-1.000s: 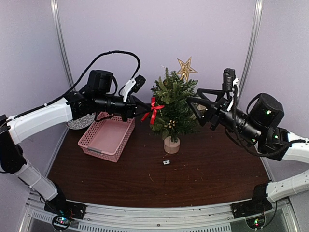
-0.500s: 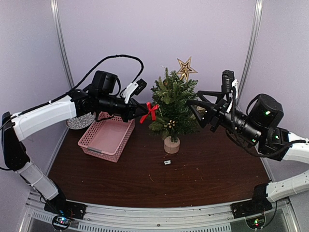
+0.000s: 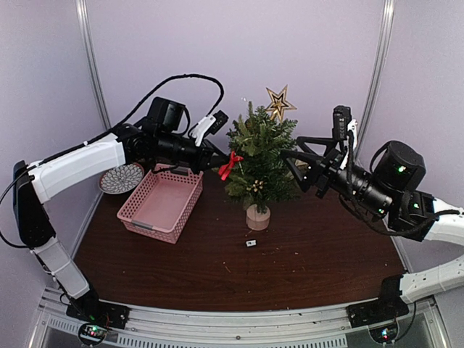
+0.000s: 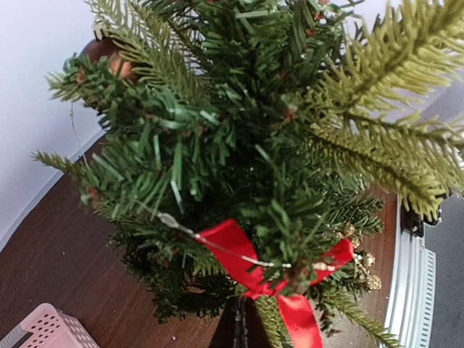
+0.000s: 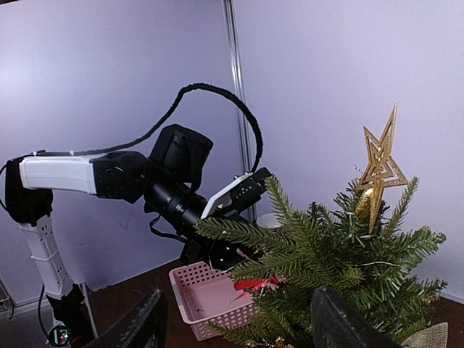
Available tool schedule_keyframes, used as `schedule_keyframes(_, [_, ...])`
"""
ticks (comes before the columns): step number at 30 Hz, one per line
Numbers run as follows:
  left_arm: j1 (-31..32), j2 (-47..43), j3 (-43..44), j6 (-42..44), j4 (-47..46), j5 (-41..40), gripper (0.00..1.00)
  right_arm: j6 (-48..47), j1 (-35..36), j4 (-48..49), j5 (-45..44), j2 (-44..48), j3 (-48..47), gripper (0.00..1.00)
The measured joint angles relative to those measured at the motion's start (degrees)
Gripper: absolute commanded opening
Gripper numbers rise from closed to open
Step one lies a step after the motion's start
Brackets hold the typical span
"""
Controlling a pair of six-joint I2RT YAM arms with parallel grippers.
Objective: Decorate the small christmas tree
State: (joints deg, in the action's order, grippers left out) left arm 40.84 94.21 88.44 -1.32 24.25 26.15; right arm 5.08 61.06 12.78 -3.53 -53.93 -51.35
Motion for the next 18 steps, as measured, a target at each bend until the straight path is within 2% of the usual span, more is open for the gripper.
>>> schedule_keyframes(16, [0.02,4.59,3.43,0.02,3.74,0.87,0.0,-0.26,-0.09,-0.26,0.0,0.0,0.0,0.71])
schedule_keyframes(18, [0.02,4.61,3.69,0.02,3.93,0.87,0.05,-0.35,-0.09,-0.28,0.0,0.0,0.0,0.71])
